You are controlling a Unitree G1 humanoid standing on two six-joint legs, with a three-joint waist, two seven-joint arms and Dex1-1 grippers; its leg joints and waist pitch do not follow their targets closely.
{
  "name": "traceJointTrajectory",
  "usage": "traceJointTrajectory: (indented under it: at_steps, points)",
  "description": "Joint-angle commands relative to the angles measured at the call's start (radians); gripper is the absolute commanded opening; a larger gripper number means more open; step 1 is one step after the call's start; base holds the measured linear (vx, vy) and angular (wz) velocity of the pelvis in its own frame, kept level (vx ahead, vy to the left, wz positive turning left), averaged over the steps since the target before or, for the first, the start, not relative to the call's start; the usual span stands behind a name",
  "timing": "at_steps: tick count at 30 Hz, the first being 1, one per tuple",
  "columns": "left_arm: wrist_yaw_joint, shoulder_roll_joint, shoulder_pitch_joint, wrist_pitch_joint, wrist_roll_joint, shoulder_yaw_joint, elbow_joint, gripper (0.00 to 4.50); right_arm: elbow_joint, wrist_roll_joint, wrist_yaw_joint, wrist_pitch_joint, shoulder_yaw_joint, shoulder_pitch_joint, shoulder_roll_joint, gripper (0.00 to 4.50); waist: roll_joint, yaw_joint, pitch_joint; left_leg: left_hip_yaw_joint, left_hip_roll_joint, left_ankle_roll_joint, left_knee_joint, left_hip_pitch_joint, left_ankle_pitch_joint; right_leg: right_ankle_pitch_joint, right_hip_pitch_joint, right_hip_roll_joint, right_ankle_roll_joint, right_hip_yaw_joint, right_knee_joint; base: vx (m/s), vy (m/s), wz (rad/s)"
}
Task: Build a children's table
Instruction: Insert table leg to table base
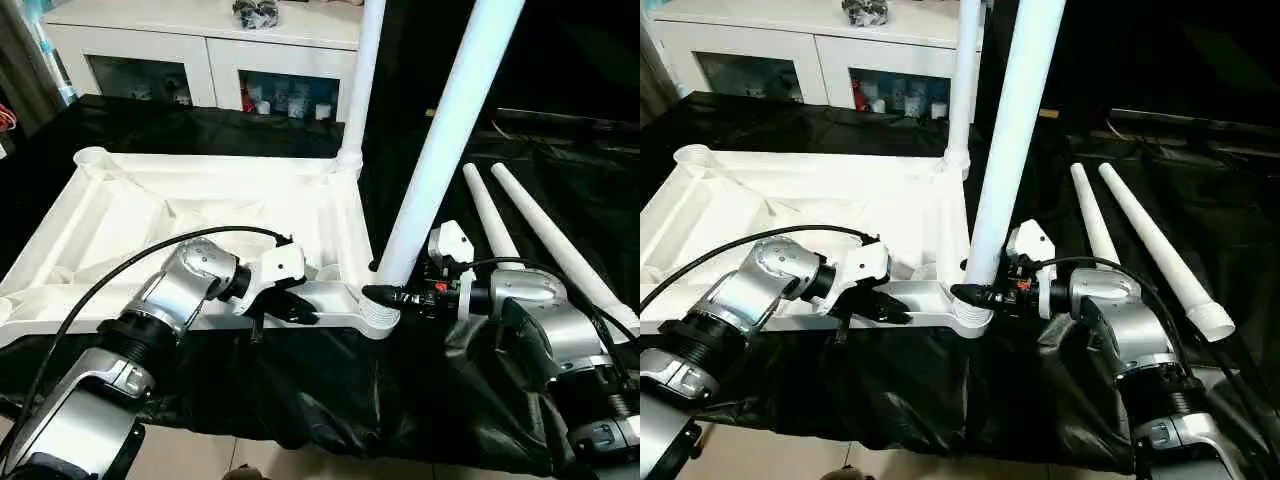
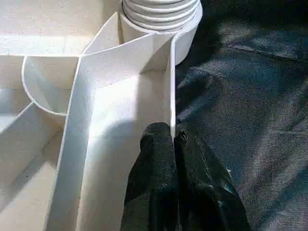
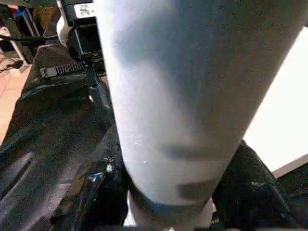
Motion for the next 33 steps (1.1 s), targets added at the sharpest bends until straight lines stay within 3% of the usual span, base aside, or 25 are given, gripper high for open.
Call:
traceJointTrajectory:
  at_steps: [1, 7, 10, 12, 14, 18, 21, 25, 28, 33]
  points:
    - [0.023, 0.003, -0.022, 0.006, 0.014, 0.015, -0.01, 0.0, 0.05, -0.028, 0.032, 0.024, 0.057, 0.047, 0.014, 1.87, 0.007, -0.001, -0.039, -0.031, 0.078, 0.015, -0.077, 0.011, -0.271, -0.247, 0.03, -0.103, -0.204, 0.068, -0.076, 0.0, 0.0, 0.0]
    - [0.078, -0.029, -0.029, 0.059, -0.012, 0.047, -0.025, 0.0, 0.111, -0.049, -0.125, 0.032, 0.006, 0.017, 0.062, 1.87, 0.009, -0.003, -0.038, -0.032, 0.079, -0.004, -0.08, 0.014, -0.303, -0.305, 0.026, -0.107, -0.197, 0.069, -0.083, 0.0, 0.0, 0.0]
    - [0.235, -0.095, -0.041, 0.154, 0.001, 0.082, -0.06, 0.0, 0.223, -0.079, -0.356, 0.021, -0.06, -0.038, 0.128, 1.87, 0.008, -0.015, -0.038, -0.04, 0.077, -0.035, -0.084, 0.013, -0.333, -0.389, 0.026, -0.111, -0.178, 0.067, -0.088, 0.0, 0.0, 0.0]
    - [0.297, -0.129, -0.044, 0.19, 0.005, 0.095, -0.076, 0.0, 0.273, -0.078, -0.44, 0.024, -0.087, -0.068, 0.158, 1.87, 0.009, -0.018, -0.037, -0.04, 0.074, -0.039, -0.082, 0.015, -0.343, -0.418, 0.023, -0.111, -0.163, 0.067, -0.095, 0.0, 0.0, 0.0]
    - [0.377, -0.173, -0.043, 0.239, 0.016, 0.108, -0.098, 0.0, 0.333, -0.085, -0.547, 0.026, -0.113, -0.106, 0.194, 1.87, 0.012, -0.028, -0.041, -0.039, 0.076, -0.044, -0.081, 0.012, -0.327, -0.369, 0.024, -0.108, -0.179, 0.068, -0.088, 0.0, 0.0, 0.0]
    - [0.56, -0.286, -0.05, 0.324, 0.052, 0.121, -0.121, 0.0, 0.478, -0.085, -0.739, 0.029, -0.161, -0.199, 0.272, 1.87, 0.011, -0.034, -0.043, -0.034, 0.072, -0.024, -0.076, 0.007, -0.265, -0.267, 0.028, -0.103, -0.205, 0.068, -0.081, 0.0, 0.0, 0.0]
    - [0.597, -0.321, -0.051, 0.338, 0.064, 0.109, -0.117, 0.0, 0.523, -0.091, -0.774, 0.026, -0.165, -0.23, 0.299, 1.87, 0.013, -0.033, -0.046, -0.031, 0.068, 0.003, -0.071, -0.001, -0.204, -0.185, 0.033, -0.098, -0.211, 0.067, -0.074, 0.0, 0.0, 0.0]
    - [0.618, -0.332, -0.054, 0.347, 0.076, 0.094, -0.106, 0.0, 0.545, -0.108, -0.779, 0.024, -0.155, -0.25, 0.322, 1.87, 0.013, -0.036, -0.052, -0.029, 0.068, 0.025, -0.066, 0.0, -0.165, -0.074, 0.036, -0.094, -0.231, 0.066, -0.062, 0.0, 0.0, 0.0]
    - [0.621, -0.326, -0.053, 0.356, 0.077, 0.09, -0.108, 0.0, 0.551, -0.116, -0.771, 0.033, -0.149, -0.258, 0.332, 1.87, 0.015, -0.039, -0.048, -0.027, 0.068, 0.026, -0.068, 0.001, -0.193, -0.107, 0.035, -0.095, -0.235, 0.065, -0.067, 0.0, 0.0, 0.0]
    - [0.618, -0.319, -0.051, 0.363, 0.081, 0.088, -0.109, 0.0, 0.599, -0.12, -0.769, 0.02, -0.154, -0.287, 0.342, 1.87, 0.017, -0.045, -0.047, -0.03, 0.068, 0.002, -0.072, 0.004, -0.255, -0.207, 0.032, -0.096, -0.216, 0.066, -0.077, 0.0, 0.0, 0.0]
